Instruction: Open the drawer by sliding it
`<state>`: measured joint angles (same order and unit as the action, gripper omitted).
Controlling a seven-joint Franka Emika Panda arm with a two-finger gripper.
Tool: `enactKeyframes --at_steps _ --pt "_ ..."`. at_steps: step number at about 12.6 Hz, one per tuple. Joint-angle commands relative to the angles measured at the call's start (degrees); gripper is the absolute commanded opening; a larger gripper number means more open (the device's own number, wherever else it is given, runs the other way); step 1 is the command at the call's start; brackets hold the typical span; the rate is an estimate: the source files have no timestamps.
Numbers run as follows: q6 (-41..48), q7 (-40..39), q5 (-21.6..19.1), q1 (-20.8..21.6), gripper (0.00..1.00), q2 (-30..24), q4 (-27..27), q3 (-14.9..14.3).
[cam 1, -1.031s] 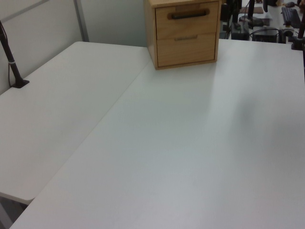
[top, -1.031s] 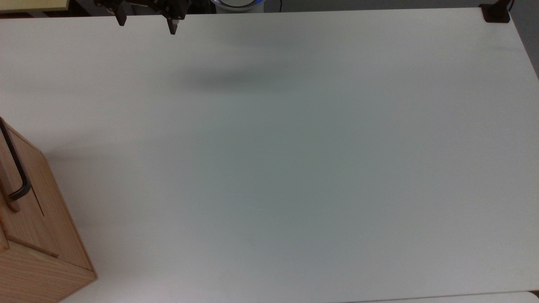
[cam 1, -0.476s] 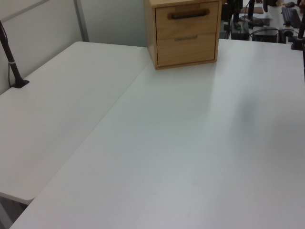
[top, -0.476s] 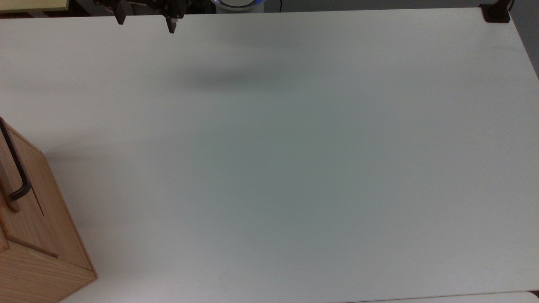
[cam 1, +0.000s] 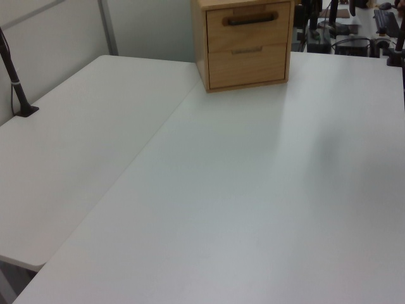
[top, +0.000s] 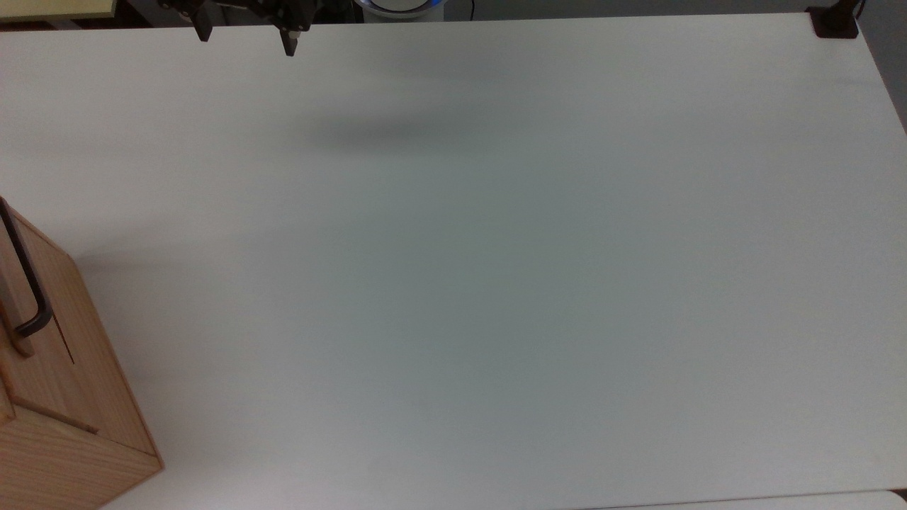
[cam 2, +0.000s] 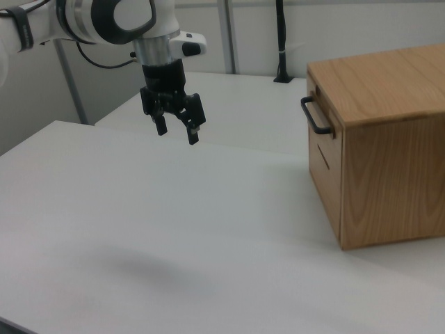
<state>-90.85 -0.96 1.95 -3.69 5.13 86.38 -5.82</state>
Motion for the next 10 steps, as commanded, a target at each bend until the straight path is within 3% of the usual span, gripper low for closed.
enactKeyframes --at_steps 1,8,10 --pt "0.9 -0.4 -1.2 0.0 1.0 -0.4 -0.2 -0.3" --pt "0.7 -6.6 -1.3 0.3 1.0 0.1 0.0 -0.2" --pt "0.1 -12.2 -1.3 0.4 1.0 0.7 -0.1 -0.1"
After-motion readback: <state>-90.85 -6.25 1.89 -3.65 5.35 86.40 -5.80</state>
